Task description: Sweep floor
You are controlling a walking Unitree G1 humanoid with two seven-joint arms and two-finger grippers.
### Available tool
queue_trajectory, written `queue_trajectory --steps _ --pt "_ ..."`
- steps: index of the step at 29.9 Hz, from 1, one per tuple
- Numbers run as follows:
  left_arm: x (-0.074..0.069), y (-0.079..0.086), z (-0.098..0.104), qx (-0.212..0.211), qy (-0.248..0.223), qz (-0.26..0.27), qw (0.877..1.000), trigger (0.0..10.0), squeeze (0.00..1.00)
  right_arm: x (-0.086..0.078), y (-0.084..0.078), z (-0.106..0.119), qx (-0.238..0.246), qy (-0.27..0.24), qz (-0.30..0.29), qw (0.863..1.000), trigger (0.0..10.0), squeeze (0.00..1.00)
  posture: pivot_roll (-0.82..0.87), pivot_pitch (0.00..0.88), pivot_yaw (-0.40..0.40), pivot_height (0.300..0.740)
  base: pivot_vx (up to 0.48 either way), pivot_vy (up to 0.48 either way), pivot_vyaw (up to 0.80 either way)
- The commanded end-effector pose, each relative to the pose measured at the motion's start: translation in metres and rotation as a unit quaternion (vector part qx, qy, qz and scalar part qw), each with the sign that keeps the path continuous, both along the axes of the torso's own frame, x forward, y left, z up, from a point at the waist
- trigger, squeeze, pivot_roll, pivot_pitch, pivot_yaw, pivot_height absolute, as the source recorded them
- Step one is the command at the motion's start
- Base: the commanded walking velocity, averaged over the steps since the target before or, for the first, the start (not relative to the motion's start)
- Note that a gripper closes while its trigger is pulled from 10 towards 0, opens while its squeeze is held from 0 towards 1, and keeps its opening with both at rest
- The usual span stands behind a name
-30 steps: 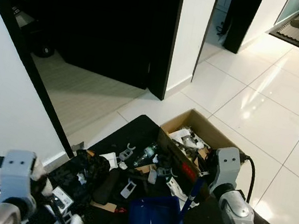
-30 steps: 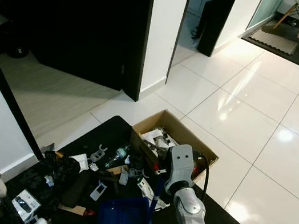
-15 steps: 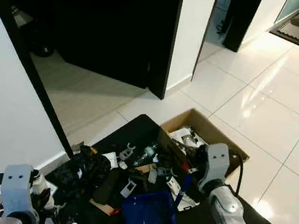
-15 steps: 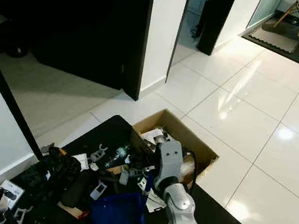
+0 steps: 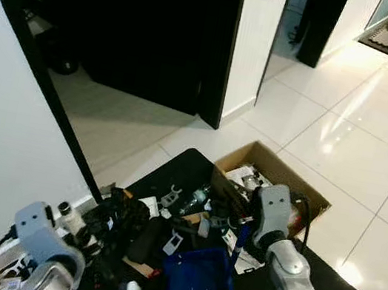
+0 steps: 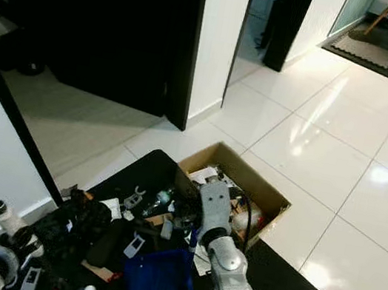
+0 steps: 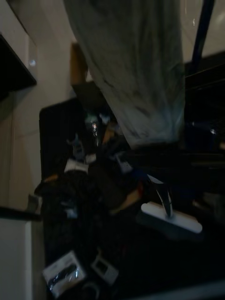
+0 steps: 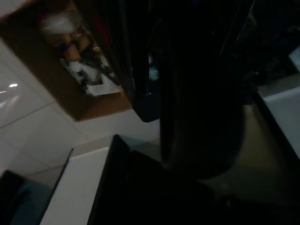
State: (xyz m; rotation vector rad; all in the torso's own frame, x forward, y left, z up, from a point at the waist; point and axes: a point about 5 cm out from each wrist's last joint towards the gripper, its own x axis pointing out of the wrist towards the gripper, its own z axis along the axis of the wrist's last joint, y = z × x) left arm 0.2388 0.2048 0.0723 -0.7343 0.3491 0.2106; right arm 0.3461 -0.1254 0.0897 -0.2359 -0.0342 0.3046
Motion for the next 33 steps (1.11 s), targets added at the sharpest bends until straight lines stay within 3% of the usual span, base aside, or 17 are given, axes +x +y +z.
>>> queue_trajectory --steps 1,5,10,19,21,22,23,24,25,28,29,33 --pt "0.009 -0.053 0.004 -0.152 -0.044 -0.089 0.983 10.0 0.00 0.000 -0.002 -0.003 -0.035 0.002 -0.009 0.999 10.0 0.00 0.14 0.204 0.037 0.740 0.000 0.000 0.00" --pt "0.010 -0.060 0.007 -0.163 -0.045 -0.104 0.980 10.0 0.00 0.000 0.001 -0.005 -0.029 0.013 -0.001 0.999 10.0 0.00 0.13 0.202 0.038 0.740 0.000 0.000 0.00" --pt "0.015 -0.078 0.018 -0.172 -0.054 -0.162 0.970 10.0 0.00 -0.002 0.004 -0.009 0.009 0.028 0.007 1.000 10.0 0.00 0.13 0.201 0.038 0.740 0.000 0.000 0.00" --pt "0.015 -0.073 0.026 -0.152 -0.054 -0.198 0.967 10.0 0.00 -0.001 0.001 -0.005 0.067 0.024 -0.002 0.997 10.0 0.00 0.14 0.205 0.041 0.740 0.000 0.000 0.00" --pt "0.017 -0.062 0.038 -0.027 -0.077 -0.243 0.967 10.0 0.00 -0.002 0.001 -0.004 0.072 0.020 -0.004 0.997 10.0 0.00 0.14 0.211 0.045 0.740 0.000 0.000 0.00" --pt "0.018 -0.059 0.041 0.011 -0.083 -0.255 0.963 10.0 0.00 -0.002 0.001 -0.005 0.071 0.020 -0.004 0.997 10.0 0.00 0.14 0.211 0.045 0.740 0.000 0.000 0.00" --pt "0.019 -0.054 0.046 0.036 -0.089 -0.257 0.962 10.0 0.00 -0.002 0.001 -0.005 0.070 0.020 -0.004 0.997 10.0 0.00 0.14 0.213 0.048 0.740 0.000 0.000 0.00" --pt "0.019 -0.054 0.046 0.036 -0.089 -0.257 0.962 10.0 0.00 -0.002 0.001 -0.005 0.070 0.020 -0.004 0.997 10.0 0.00 0.14 0.213 0.048 0.740 0.000 0.000 0.00" --pt "0.020 -0.047 0.051 0.071 -0.095 -0.260 0.958 10.0 0.00 -0.002 0.000 -0.005 0.070 0.020 -0.004 0.997 10.0 0.00 0.15 0.214 0.049 0.740 0.000 0.000 0.00" --pt "0.023 -0.018 0.077 0.202 -0.124 -0.280 0.930 10.0 0.00 -0.004 -0.001 -0.007 0.071 0.022 -0.004 0.997 10.0 0.00 0.15 0.218 0.053 0.740 0.000 0.000 0.00" --pt "0.023 -0.018 0.077 0.202 -0.124 -0.280 0.930 10.0 0.00 -0.004 -0.001 -0.007 0.071 0.022 -0.004 0.997 10.0 0.00 0.15 0.218 0.053 0.740 0.000 0.000 0.00" --pt "0.024 0.008 0.102 0.273 -0.142 -0.263 0.914 10.0 0.00 -0.005 -0.001 -0.009 0.076 0.024 -0.003 0.997 10.0 0.00 0.16 0.224 0.057 0.740 0.000 0.000 0.00"
